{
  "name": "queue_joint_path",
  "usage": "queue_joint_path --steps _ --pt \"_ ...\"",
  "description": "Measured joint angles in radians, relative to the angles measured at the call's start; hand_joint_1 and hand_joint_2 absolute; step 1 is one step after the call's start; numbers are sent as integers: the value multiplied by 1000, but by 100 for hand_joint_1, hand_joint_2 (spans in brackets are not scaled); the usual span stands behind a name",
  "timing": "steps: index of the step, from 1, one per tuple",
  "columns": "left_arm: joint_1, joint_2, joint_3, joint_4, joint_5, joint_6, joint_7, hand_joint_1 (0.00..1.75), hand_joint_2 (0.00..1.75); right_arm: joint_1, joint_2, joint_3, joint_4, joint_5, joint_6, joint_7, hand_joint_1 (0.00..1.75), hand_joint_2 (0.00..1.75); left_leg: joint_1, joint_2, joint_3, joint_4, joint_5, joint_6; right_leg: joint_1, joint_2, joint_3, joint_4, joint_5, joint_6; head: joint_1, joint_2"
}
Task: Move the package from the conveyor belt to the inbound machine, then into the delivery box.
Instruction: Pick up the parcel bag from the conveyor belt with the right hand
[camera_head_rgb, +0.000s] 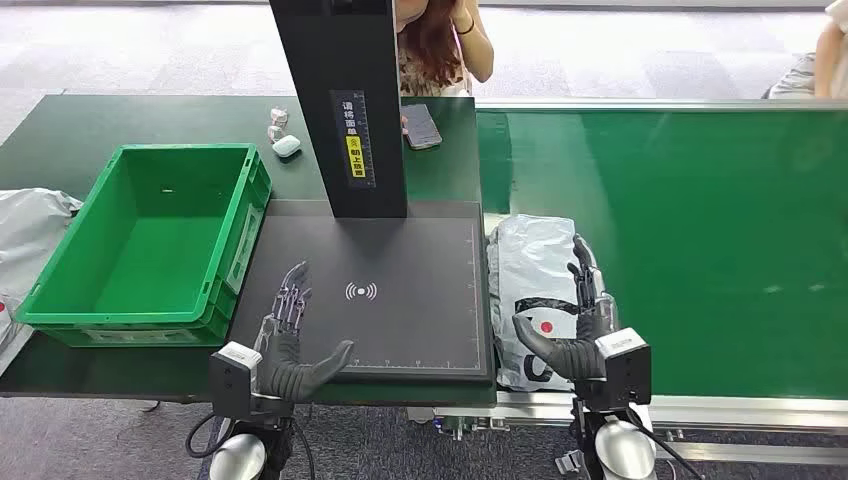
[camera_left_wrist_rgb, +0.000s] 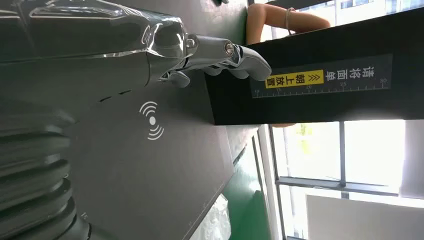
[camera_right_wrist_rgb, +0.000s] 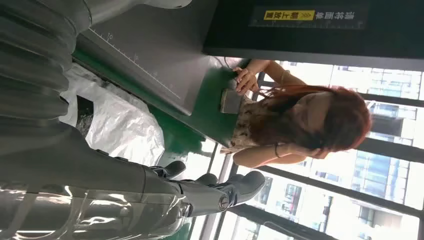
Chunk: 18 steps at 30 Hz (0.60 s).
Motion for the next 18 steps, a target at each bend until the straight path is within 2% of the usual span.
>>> queue_joint_path --steps 2,6,11,15,18 --pt "0 0 0 0 0 -1 -1 0 175 -4 -1 -6 9 -4 -13 38 0 175 0 0 0 0 0 0 0 0 0 0 0 0 0 0" --pt "0 0 0 0 -3 -4 -3 0 175 -51 -15 -57 106 -2 -59 177 0 175 0 0 0 0 0 0 0 0 0 0 0 0 0 0" --pt "0 0 0 3 -5 -6 -3 0 175 -127 -43 -136 263 16 -111 235 0 175 0 -1 0 0 0 0 0 0 0 0 1 1 0 0" --pt "1 0 0 9 -7 -4 -3 0 175 -177 -61 -200 387 10 -137 244 0 0 0 -1 0 0 0 1 0 -1 1 0 1 1 0 0" --pt "1 -1 0 14 -8 -3 -3 0 175 -199 -71 -229 457 9 -133 249 0 0 0 -1 0 0 0 0 0 0 0 0 1 1 0 0"
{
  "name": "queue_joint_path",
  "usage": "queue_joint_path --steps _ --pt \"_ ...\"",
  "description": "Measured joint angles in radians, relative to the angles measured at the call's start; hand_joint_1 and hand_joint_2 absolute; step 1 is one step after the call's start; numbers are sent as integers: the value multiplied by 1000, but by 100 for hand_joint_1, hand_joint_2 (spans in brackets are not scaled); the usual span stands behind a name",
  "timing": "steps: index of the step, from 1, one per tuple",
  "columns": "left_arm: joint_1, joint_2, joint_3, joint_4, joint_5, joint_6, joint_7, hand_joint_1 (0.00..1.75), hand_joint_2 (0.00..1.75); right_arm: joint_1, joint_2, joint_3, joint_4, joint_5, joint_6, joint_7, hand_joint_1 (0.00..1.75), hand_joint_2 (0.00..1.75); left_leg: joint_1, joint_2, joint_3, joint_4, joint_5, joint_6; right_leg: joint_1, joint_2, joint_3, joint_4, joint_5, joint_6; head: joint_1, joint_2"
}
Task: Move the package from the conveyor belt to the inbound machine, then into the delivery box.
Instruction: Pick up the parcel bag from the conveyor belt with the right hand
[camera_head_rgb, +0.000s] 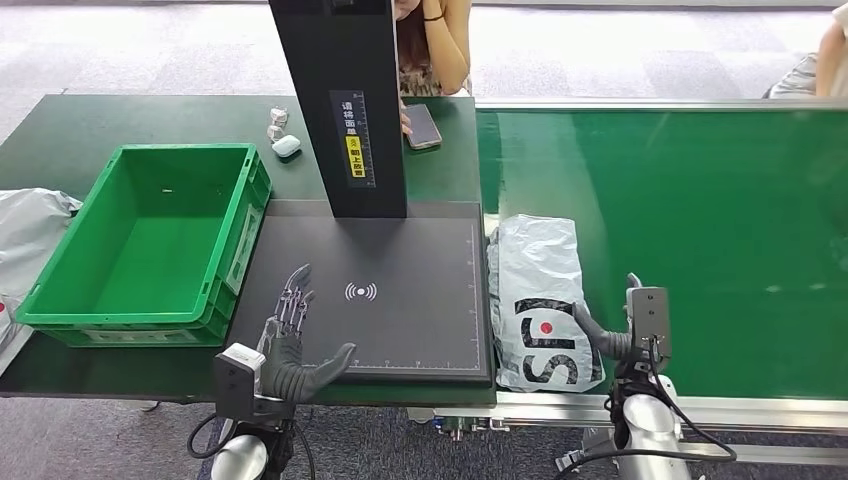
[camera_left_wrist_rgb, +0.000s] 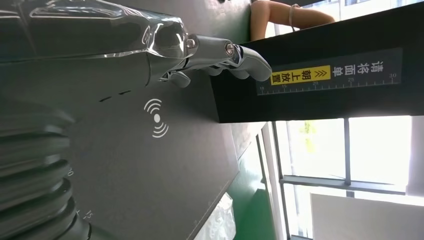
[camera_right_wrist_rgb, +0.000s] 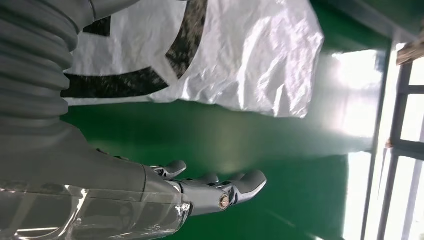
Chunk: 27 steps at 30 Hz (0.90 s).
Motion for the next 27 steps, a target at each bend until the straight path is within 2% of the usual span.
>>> queue_joint_path --steps 3,7,12,21,27 --pt "0 -1 0 4 0 2 0 0 175 -18 -4 -15 51 -1 19 24 0 0 0 0 0 0 0 0 0 0 0 0 0 0 0 0" --pt "0 -1 0 7 0 8 0 0 175 -41 -8 -19 120 0 79 91 0 0 0 0 0 0 0 0 0 0 0 0 -1 -1 0 0" --pt "1 -1 0 9 0 14 6 0 175 -66 -15 -14 189 29 154 137 0 0 0 0 0 0 0 -1 0 0 0 0 -1 -1 0 0" --pt "4 0 0 9 9 31 20 0 175 -127 -40 69 286 128 343 128 0 0 1 4 3 0 0 -1 1 3 1 0 0 -3 0 0" --pt "3 0 0 19 16 30 24 0 175 -146 -57 134 303 205 377 154 1 0 1 8 5 0 -1 -2 3 6 1 0 1 -5 0 0"
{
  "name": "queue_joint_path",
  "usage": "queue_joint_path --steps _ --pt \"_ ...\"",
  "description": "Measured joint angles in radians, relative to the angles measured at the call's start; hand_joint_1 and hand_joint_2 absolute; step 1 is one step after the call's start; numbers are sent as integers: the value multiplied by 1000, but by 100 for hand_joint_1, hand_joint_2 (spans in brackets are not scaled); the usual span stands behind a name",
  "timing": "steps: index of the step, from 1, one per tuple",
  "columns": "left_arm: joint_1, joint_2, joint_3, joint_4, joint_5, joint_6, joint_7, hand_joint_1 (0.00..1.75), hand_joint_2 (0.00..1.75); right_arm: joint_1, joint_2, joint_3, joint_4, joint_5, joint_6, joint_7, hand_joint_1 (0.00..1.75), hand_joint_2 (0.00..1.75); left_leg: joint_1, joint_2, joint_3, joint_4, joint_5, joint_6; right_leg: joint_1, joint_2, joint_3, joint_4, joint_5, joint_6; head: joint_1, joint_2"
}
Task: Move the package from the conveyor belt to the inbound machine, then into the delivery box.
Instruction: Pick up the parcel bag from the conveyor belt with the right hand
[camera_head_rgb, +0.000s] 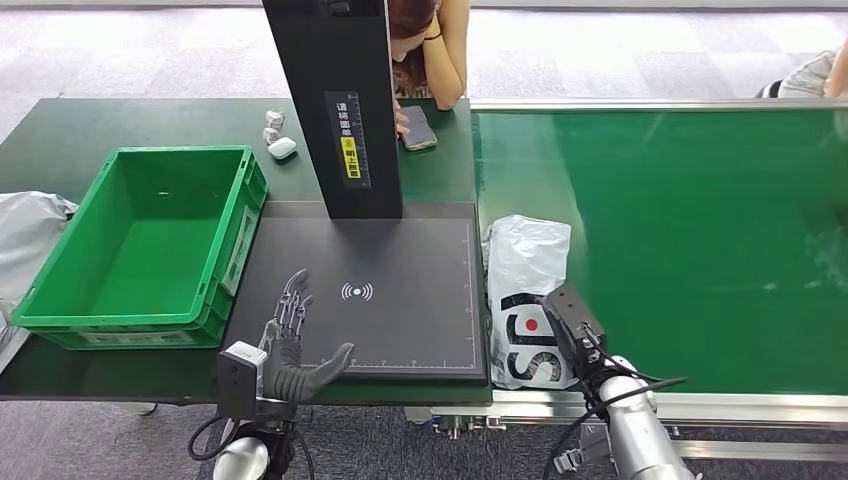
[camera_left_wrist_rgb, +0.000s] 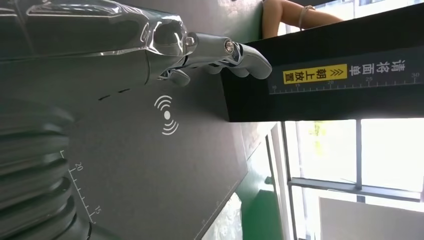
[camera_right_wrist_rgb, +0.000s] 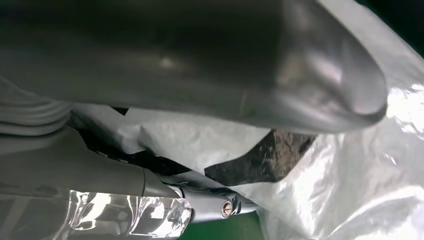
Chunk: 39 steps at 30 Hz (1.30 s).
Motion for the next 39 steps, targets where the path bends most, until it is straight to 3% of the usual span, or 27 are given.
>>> queue_joint_path --steps 2,4,6,17,21,27,35,39 --pt "-1 0 -1 6 2 -1 3 0 175 -8 -7 31 4 49 -10 29 57 0 0 1 2 0 -1 -1 0 1 1 0 0 -1 0 0" --pt "-3 -1 -3 12 3 -2 4 0 175 -17 -13 64 10 105 -31 64 143 0 1 1 6 0 -2 -2 1 1 4 0 -1 -1 0 0" --pt "-7 -1 -5 18 5 -2 5 0 175 -26 -17 96 16 152 -54 97 175 0 2 1 8 0 -2 -2 1 1 6 -1 -2 -1 0 0" --pt "-2 3 -6 24 25 4 8 0 175 -36 -34 176 14 262 -106 153 175 0 2 -4 8 0 -2 -1 1 -2 10 -1 -2 1 0 0" --pt "4 3 -5 24 29 5 8 0 175 -15 -35 180 -15 272 -108 160 175 175 2 -4 8 0 -3 -1 1 -2 10 0 -4 1 0 0" --pt "11 4 -5 22 30 6 8 0 175 26 -35 173 -68 231 -145 131 175 175 2 -4 8 0 -5 -3 1 -2 10 0 -6 -1 0 0" --pt "28 9 -5 3 31 6 8 0 175 79 -6 68 -184 -39 -212 -84 175 175 2 -4 7 0 -5 -4 1 -2 9 0 -6 -1 0 0" --pt "33 10 -4 0 31 7 8 0 175 93 10 24 -236 -99 -219 -135 175 175 2 -4 7 0 -5 -4 1 -2 9 0 -6 -1 0 0"
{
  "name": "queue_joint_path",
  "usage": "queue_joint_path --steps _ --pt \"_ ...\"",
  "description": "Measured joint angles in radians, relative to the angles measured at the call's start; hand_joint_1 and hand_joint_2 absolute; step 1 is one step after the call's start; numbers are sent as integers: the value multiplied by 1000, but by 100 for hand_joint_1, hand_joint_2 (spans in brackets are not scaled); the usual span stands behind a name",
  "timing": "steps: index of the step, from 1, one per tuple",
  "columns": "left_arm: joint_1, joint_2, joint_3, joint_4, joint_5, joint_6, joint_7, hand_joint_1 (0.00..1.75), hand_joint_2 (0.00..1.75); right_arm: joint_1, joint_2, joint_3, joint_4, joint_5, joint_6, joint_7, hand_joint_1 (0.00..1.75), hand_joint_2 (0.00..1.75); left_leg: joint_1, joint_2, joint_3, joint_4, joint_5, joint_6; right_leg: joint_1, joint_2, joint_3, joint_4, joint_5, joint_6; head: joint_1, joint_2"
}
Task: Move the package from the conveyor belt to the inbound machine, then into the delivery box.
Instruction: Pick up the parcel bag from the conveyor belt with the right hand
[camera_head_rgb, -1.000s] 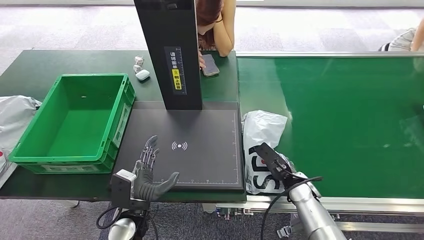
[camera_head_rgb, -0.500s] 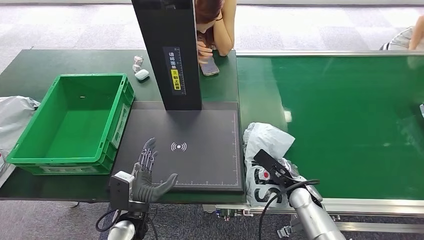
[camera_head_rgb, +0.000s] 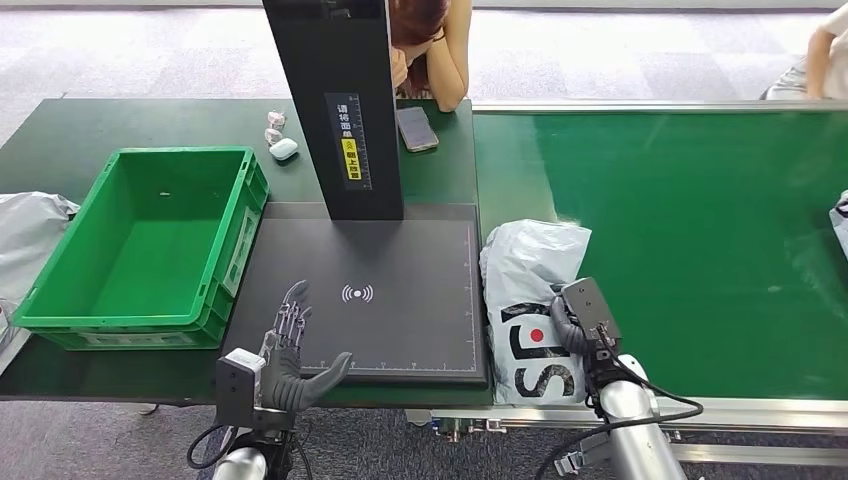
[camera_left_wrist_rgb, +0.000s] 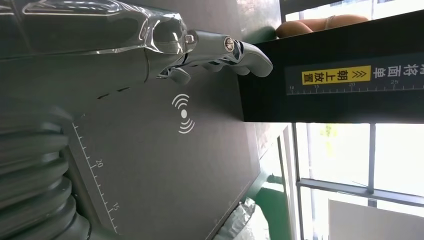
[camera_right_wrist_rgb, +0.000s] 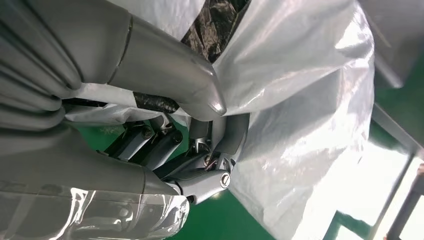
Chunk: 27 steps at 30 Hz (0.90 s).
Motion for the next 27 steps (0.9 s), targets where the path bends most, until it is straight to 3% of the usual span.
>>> queue_joint_path --steps 8,13,18,25,27 --pt "4 0 0 -2 -2 8 -19 0 175 61 50 -85 -175 -242 -75 -238 175 175 0 -1 0 0 0 0 0 -1 0 0 0 0 0 0" --pt "4 -1 0 -2 -4 8 -25 0 175 111 86 -114 -334 -321 -165 -343 175 175 0 -1 0 0 -1 1 0 -1 0 0 -1 0 0 0" --pt "4 -2 0 -2 -4 6 -32 0 175 149 114 -121 -483 -359 -227 -405 175 175 0 0 0 0 -1 1 0 -1 0 0 -1 0 0 0" --pt "5 -2 0 -5 -5 6 -33 0 175 164 125 -115 -581 -359 -226 -400 175 175 0 -1 0 0 -1 1 0 -1 0 0 -1 0 0 0" --pt "7 -2 0 -6 -6 8 -34 0 175 160 124 -105 -581 -322 -217 -339 89 175 0 -1 0 0 -1 1 0 -1 1 0 -1 0 0 0"
